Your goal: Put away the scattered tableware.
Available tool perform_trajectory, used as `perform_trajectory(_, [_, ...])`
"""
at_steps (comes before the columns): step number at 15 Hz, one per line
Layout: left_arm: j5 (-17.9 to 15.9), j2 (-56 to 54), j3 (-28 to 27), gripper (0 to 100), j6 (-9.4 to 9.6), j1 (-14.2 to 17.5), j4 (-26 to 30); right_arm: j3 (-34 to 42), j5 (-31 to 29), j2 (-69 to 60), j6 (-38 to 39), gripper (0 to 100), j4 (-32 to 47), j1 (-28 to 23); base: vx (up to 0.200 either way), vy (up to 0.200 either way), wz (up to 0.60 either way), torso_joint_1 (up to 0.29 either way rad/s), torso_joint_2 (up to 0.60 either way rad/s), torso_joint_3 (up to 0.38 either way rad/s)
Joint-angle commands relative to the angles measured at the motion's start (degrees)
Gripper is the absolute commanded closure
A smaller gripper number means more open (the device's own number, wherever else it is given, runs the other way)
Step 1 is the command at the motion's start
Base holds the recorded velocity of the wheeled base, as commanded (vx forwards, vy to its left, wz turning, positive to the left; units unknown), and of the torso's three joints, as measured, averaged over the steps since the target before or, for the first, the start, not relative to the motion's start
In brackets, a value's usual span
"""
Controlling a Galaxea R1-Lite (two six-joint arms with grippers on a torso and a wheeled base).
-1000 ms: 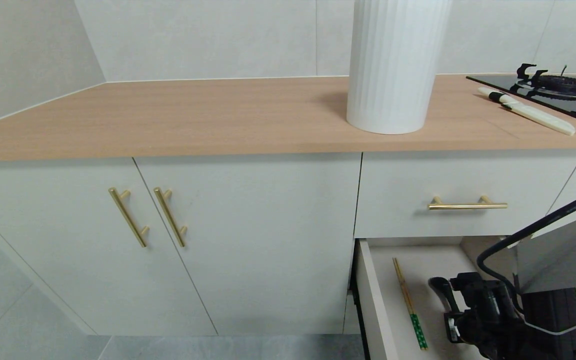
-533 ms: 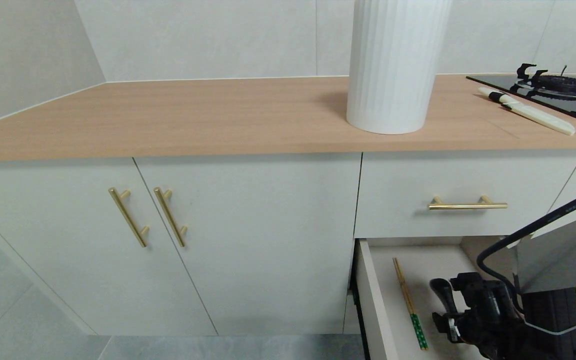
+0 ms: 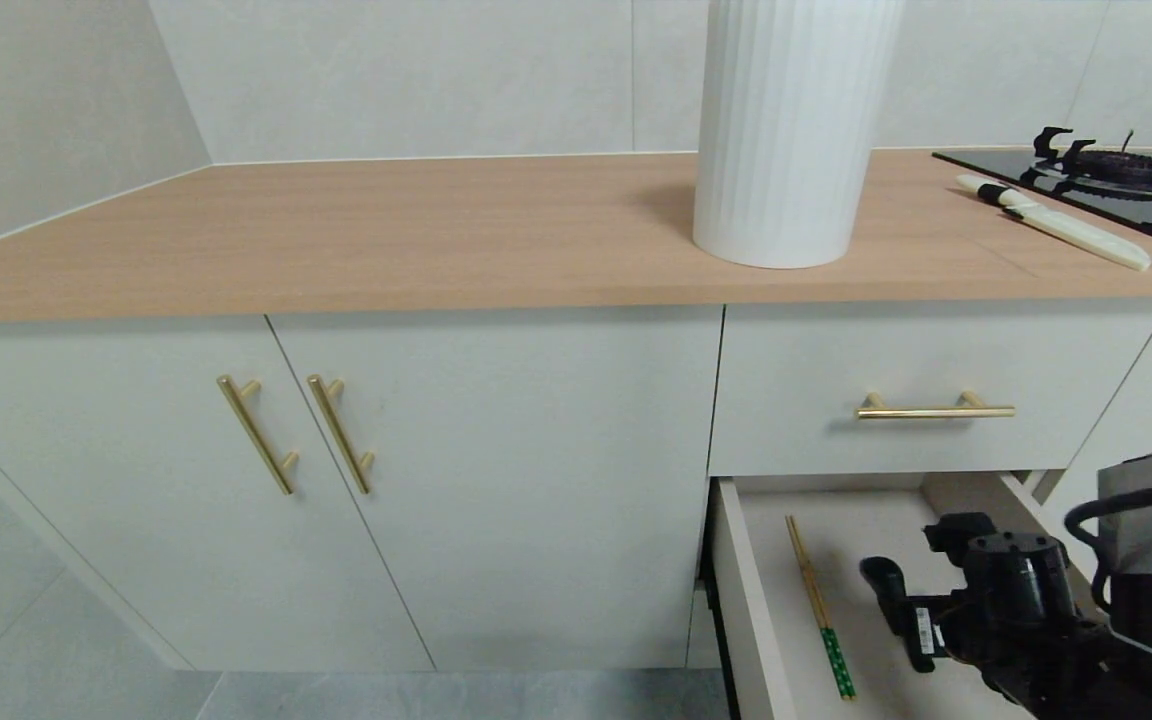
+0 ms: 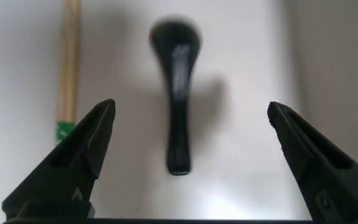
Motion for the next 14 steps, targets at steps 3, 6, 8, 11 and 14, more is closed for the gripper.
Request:
perform_trajectory(3, [0.00,0.02,0.00,0,0.05,0.00,-0.01,-0.72,1.15,-23.41,-0.93,0,16.27,-0.09,0.000,0.000,0.00,0.000,0.00,0.000])
perform_trajectory(6, [0.00,0.02,0.00,0,0.49,0.00,0.07,-4.32,2.29,-35.54,-0.23,0,34.11,2.64,0.000,0.000,0.00,0.000,0.00,0.000])
perform_trajectory(8, [0.00,0.02,0.00,0,1.45,0.00,0.07,-8.28,2.38,-43.98,1.09,0,47.82,5.10,0.000,0.000,0.00,0.000,0.00,0.000])
perform_trajectory(11, [0.08,0.02,0.00,0,0.75,0.00,0.07,-16.10,5.11,-56.11,2.93,0,69.88,7.91,0.000,0.000,0.00,0.000,0.00,0.000])
perform_trajectory(14, [0.00,0.02,0.00,0,0.66,0.00,0.07,-22.52,8.18,-61.73,3.11,0,86.32,8.88,-0.067,0.000,0.00,-0.002,0.00,0.001])
